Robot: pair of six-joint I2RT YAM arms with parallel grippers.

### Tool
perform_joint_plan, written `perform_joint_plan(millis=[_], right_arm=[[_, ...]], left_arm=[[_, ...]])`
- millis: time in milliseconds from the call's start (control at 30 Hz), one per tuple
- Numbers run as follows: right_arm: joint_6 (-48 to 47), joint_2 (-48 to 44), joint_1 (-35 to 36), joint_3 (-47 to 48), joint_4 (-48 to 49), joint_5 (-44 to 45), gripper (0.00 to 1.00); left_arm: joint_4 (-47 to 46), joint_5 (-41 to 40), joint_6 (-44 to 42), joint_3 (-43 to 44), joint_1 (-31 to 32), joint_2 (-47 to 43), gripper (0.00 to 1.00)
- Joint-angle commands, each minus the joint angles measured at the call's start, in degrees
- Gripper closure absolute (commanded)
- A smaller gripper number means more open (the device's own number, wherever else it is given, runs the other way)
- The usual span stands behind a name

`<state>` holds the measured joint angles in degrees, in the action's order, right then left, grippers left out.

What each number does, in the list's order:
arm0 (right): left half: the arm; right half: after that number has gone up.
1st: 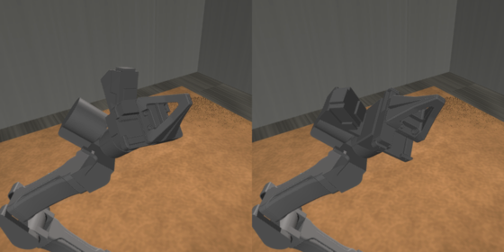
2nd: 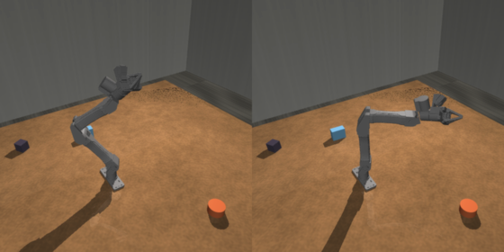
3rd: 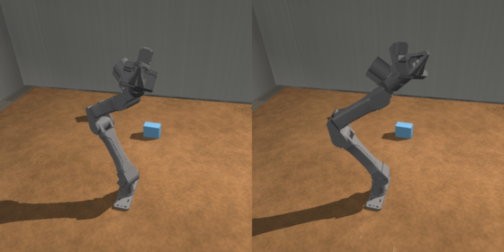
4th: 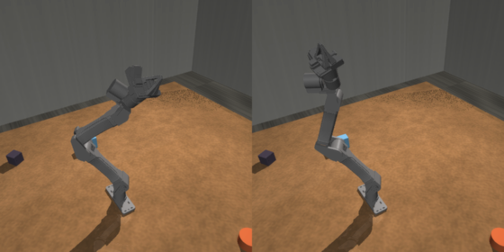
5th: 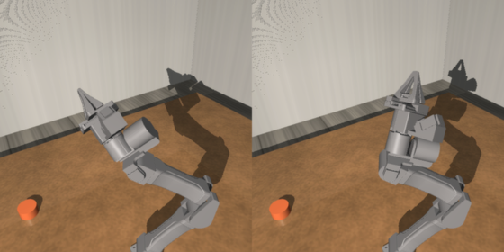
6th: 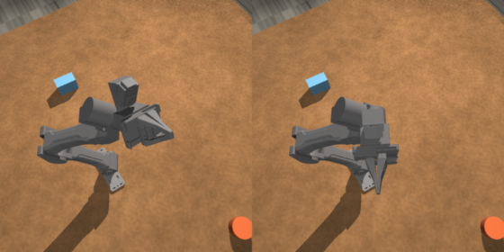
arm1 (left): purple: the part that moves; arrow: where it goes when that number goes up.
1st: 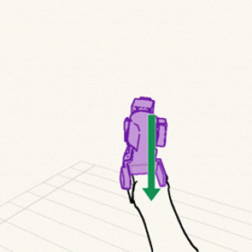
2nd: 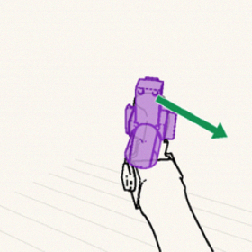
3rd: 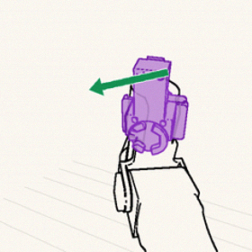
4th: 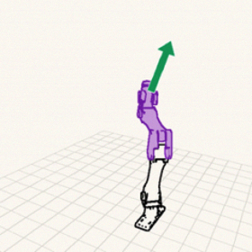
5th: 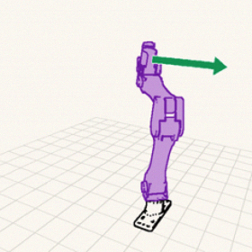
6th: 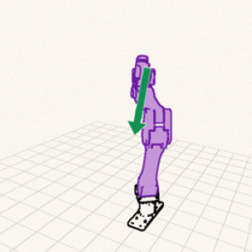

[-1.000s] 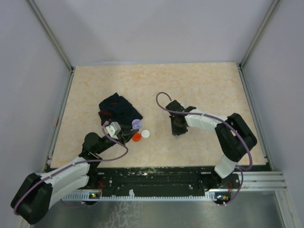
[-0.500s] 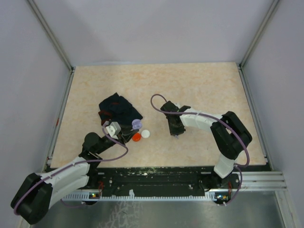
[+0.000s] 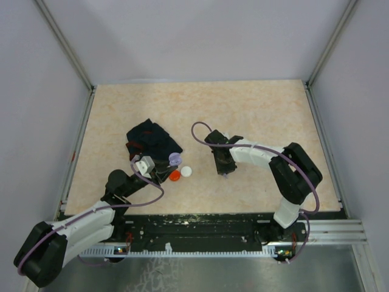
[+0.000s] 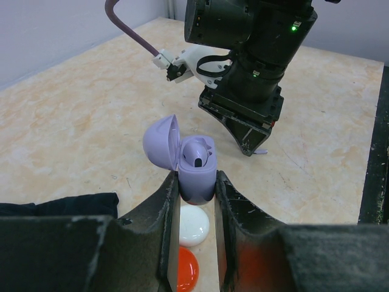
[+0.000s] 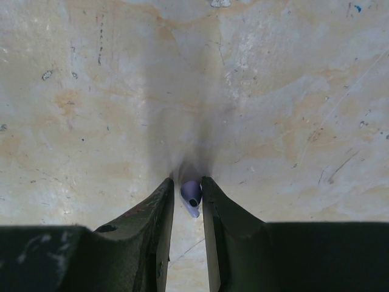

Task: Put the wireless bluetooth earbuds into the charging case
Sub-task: Pick up the earbud from the center of the board.

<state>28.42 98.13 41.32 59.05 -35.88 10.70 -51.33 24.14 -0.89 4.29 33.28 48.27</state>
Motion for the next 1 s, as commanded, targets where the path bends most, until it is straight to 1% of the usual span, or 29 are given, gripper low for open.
perform_joint_plan(millis=[0,233,267,367,567,667,833,967], right_arm=[[-0.73,2.32,1.14,-1.25,-3.41,-2.3,0.73],[-0.84,2.78,1.15,-2.24,-3.16,-2.4,0.75],[-0.87,2.71,1.18,-2.41,-3.07,-2.51,0.75],[-1.23,2.1,1.13,-2.55,-2.93,-2.82,0.81],[-1.99,-0.72,1.37,-2.96,-1.36,-3.45,0.83],[-3.06,-2.89,1.61,-2.84,0.36,-3.92,0.83],[-5.36,-10.02,1.65,-1.9,3.56,-4.79,0.85],[-7.42,-15.18,1.58,-1.46,6.7,-5.73,0.86]], left_arm=[[-1.32,0.82,0.45,-0.65,0.21,-0.53,1.0],[-1.17,0.8,0.62,-0.69,0.21,-0.81,1.0],[-1.22,0.84,0.63,-0.71,0.21,-0.81,1.0],[-1.29,0.67,0.69,-0.79,0.2,-0.79,1.0],[-2.67,0.65,1.33,-1.19,0.21,-0.79,1.0],[-4.6,0.64,2.19,-1.67,0.21,-0.67,1.0],[-8.17,1.09,3.71,-1.8,0.12,1.04,1.0],[-11.31,2.98,5.08,-1.43,0.12,2.24,1.0]])
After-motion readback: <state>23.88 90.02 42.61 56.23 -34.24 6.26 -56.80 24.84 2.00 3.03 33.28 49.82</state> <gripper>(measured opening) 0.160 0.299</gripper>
